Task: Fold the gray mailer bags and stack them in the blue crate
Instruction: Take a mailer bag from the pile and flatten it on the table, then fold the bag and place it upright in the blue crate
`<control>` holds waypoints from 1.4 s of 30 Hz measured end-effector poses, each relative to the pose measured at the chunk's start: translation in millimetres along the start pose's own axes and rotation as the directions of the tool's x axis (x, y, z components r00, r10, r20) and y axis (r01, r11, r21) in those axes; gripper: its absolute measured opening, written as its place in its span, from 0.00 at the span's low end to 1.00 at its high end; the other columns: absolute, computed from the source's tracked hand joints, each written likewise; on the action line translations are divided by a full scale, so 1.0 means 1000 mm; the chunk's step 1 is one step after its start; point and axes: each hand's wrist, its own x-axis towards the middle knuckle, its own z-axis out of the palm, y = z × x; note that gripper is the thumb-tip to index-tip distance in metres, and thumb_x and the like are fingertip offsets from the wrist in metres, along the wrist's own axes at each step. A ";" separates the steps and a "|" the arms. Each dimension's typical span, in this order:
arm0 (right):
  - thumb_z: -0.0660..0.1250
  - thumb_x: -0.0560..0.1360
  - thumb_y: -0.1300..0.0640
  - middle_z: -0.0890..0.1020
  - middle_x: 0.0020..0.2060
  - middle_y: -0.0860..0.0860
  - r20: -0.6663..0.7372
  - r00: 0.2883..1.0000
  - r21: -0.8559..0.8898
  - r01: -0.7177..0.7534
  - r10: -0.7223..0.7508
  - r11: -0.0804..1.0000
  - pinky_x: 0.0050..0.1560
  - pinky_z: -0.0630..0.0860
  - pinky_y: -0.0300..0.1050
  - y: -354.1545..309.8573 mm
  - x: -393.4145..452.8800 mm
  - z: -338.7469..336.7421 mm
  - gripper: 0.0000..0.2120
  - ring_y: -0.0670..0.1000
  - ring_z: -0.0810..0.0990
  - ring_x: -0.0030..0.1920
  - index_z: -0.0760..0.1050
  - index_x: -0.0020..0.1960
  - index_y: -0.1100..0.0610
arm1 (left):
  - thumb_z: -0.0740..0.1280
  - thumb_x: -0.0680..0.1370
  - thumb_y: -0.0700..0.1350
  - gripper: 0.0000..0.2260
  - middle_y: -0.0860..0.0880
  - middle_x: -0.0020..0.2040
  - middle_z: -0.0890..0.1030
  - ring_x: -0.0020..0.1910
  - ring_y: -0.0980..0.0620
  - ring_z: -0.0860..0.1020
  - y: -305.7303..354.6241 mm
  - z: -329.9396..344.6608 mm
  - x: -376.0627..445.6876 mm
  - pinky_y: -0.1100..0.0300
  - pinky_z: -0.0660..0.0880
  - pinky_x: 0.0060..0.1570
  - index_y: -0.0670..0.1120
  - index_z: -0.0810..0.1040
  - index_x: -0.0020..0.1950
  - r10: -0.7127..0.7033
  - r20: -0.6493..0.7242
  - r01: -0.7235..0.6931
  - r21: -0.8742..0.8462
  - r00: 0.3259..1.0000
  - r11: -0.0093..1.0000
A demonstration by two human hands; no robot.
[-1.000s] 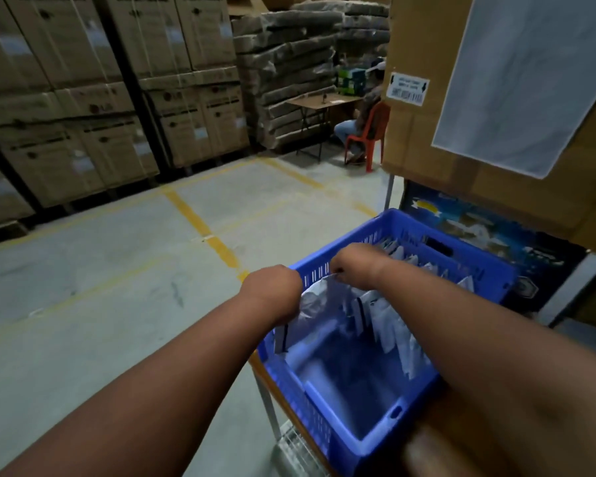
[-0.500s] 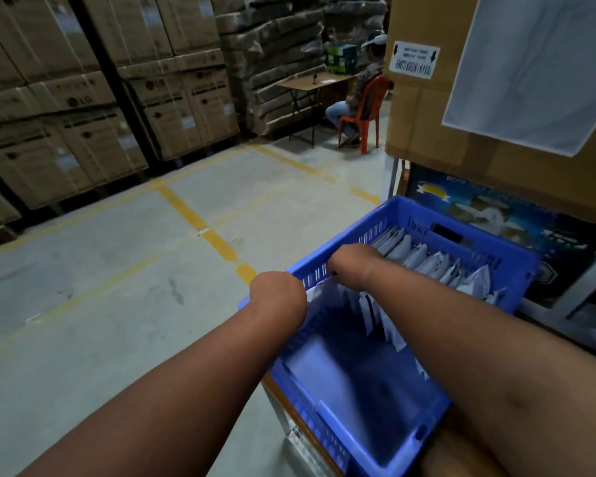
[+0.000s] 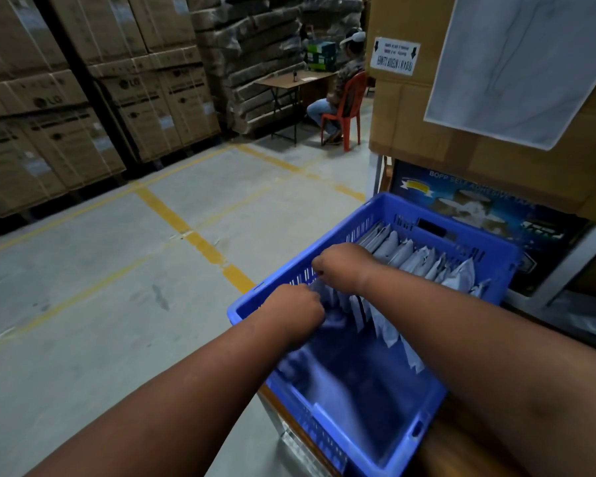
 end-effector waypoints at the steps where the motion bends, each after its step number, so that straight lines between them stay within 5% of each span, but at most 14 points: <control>1: 0.66 0.80 0.50 0.83 0.50 0.49 0.050 0.999 0.066 0.002 -0.005 0.998 0.43 0.74 0.48 -0.004 -0.002 0.000 0.08 0.57 0.82 0.50 0.81 0.57 0.46 | 0.64 0.83 0.42 0.11 0.48 0.58 0.83 0.60 0.42 0.80 0.000 0.008 0.003 0.52 0.69 0.43 0.48 0.85 0.60 0.047 0.014 -0.047 0.026 0.999 0.999; 7: 0.70 0.75 0.61 0.84 0.62 0.49 0.238 0.970 0.152 0.011 -0.048 0.988 0.50 0.75 0.47 -0.013 -0.009 0.014 0.29 0.57 0.82 0.57 0.77 0.71 0.37 | 0.60 0.85 0.42 0.15 0.43 0.64 0.82 0.62 0.41 0.81 -0.005 0.012 0.006 0.49 0.73 0.50 0.44 0.81 0.68 0.000 0.144 -0.007 0.050 0.990 0.999; 11: 0.70 0.75 0.61 0.84 0.61 0.49 0.196 0.979 0.171 0.015 -0.049 0.985 0.47 0.73 0.47 -0.010 -0.020 0.005 0.26 0.57 0.81 0.53 0.78 0.68 0.38 | 0.63 0.81 0.40 0.14 0.41 0.61 0.83 0.59 0.38 0.82 -0.009 -0.009 -0.002 0.48 0.76 0.50 0.42 0.81 0.66 0.012 0.177 -0.009 -0.016 0.984 1.000; 16: 0.66 0.81 0.50 0.86 0.55 0.45 0.007 0.999 0.366 -0.042 0.042 0.930 0.54 0.81 0.50 0.020 -0.070 -0.034 0.13 0.53 0.83 0.54 0.82 0.63 0.41 | 0.65 0.81 0.47 0.15 0.48 0.61 0.83 0.61 0.42 0.81 -0.014 -0.053 -0.017 0.49 0.80 0.54 0.52 0.81 0.67 0.057 -0.011 -0.058 -0.126 0.998 0.990; 22: 0.68 0.84 0.47 0.85 0.58 0.41 -0.114 0.962 0.544 -0.147 0.247 0.826 0.58 0.80 0.50 0.067 -0.183 -0.057 0.09 0.45 0.82 0.57 0.83 0.62 0.43 | 0.68 0.81 0.58 0.17 0.51 0.62 0.83 0.63 0.45 0.79 0.029 -0.134 -0.014 0.49 0.79 0.59 0.57 0.80 0.68 0.102 -0.173 -0.142 -0.234 0.980 0.962; 27: 0.68 0.84 0.49 0.85 0.57 0.41 -0.111 0.886 0.579 -0.310 0.450 0.754 0.55 0.78 0.48 0.097 -0.302 -0.027 0.10 0.45 0.82 0.56 0.82 0.63 0.43 | 0.67 0.81 0.61 0.16 0.51 0.61 0.82 0.60 0.45 0.80 0.116 -0.197 0.004 0.50 0.80 0.53 0.56 0.79 0.66 0.279 -0.307 -0.334 -0.144 0.910 0.931; 31: 0.67 0.83 0.48 0.85 0.57 0.43 -0.023 0.793 0.525 -0.508 0.608 0.683 0.49 0.73 0.44 0.106 -0.402 0.017 0.10 0.48 0.82 0.56 0.83 0.62 0.44 | 0.68 0.80 0.57 0.11 0.48 0.56 0.83 0.57 0.43 0.81 0.204 -0.216 0.024 0.52 0.76 0.49 0.52 0.80 0.57 0.407 -0.241 -0.450 -0.163 0.881 0.878; 37: 0.67 0.82 0.45 0.80 0.68 0.52 0.231 0.619 0.421 -0.759 0.751 0.497 0.67 0.76 0.52 0.094 -0.513 0.102 0.18 0.57 0.78 0.68 0.79 0.70 0.47 | 0.69 0.81 0.56 0.09 0.51 0.55 0.82 0.55 0.49 0.81 0.319 -0.186 0.052 0.51 0.79 0.54 0.55 0.81 0.59 0.478 -0.021 -0.457 -0.333 0.878 0.825; 40: 0.65 0.81 0.43 0.66 0.80 0.54 0.306 0.503 0.302 -0.857 0.809 0.418 0.76 0.68 0.57 0.088 -0.552 0.141 0.26 0.60 0.65 0.79 0.69 0.79 0.45 | 0.69 0.82 0.55 0.17 0.49 0.69 0.77 0.63 0.49 0.79 0.366 -0.160 0.060 0.48 0.78 0.62 0.57 0.75 0.70 0.475 0.028 -0.427 -0.395 0.879 0.813; 42: 0.65 0.82 0.44 0.53 0.86 0.54 0.390 0.452 0.281 -0.888 0.802 0.364 0.82 0.59 0.62 0.095 -0.566 0.163 0.33 0.61 0.50 0.85 0.58 0.84 0.44 | 0.66 0.84 0.55 0.28 0.45 0.83 0.62 0.77 0.41 0.69 0.392 -0.145 0.072 0.42 0.72 0.72 0.54 0.64 0.82 0.477 -0.001 -0.445 -0.367 0.879 0.817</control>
